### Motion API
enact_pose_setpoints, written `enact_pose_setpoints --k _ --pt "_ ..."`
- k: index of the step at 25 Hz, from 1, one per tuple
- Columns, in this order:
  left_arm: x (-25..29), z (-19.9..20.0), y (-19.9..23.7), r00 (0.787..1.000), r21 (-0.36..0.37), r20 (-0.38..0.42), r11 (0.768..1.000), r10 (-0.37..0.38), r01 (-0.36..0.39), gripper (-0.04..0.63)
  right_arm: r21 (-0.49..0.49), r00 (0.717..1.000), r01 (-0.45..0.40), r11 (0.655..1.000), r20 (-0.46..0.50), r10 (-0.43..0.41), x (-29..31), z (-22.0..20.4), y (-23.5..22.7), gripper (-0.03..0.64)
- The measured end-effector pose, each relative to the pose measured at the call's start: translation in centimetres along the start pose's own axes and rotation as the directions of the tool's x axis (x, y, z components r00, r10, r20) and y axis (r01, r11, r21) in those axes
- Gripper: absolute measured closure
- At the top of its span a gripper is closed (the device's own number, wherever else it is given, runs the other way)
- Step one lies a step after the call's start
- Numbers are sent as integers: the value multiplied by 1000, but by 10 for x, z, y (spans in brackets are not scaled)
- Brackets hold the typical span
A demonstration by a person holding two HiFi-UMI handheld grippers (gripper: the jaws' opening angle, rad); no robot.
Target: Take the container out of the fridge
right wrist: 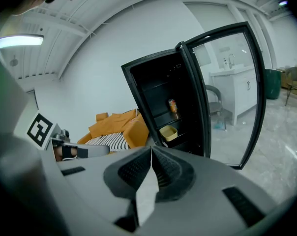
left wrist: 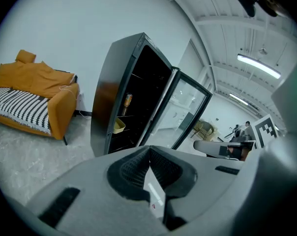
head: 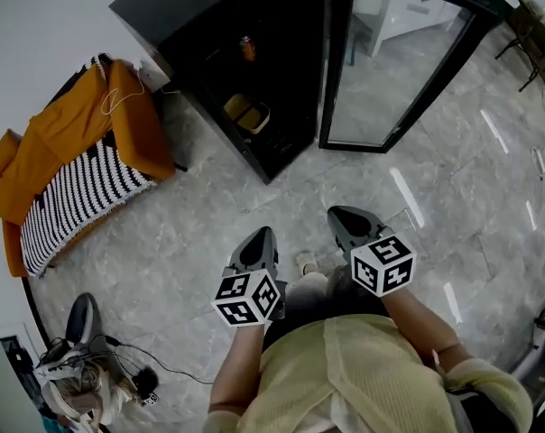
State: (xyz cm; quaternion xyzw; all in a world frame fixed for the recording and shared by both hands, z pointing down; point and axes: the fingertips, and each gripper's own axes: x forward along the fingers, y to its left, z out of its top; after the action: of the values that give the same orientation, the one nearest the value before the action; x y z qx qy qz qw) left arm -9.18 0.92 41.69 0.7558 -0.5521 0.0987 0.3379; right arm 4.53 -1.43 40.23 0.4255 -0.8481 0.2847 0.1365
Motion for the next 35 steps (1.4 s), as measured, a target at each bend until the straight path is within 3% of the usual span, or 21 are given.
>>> enact_pose_setpoints --k 9,16,35 --pt "24 -14 7 1000 16 -29 1000 3 -2 572 -48 999 8 999 -41 -10 27 -12 -14 588" --pt "47 -9 10 998 9 -13 998 60 -60 572 -79 995 -57 995 -83 50 56 -8 -35 588" --pt "145 1 0 994 -35 -20 993 110 -110 572 -196 980 -144 970 -162 113 137 14 -115 588"
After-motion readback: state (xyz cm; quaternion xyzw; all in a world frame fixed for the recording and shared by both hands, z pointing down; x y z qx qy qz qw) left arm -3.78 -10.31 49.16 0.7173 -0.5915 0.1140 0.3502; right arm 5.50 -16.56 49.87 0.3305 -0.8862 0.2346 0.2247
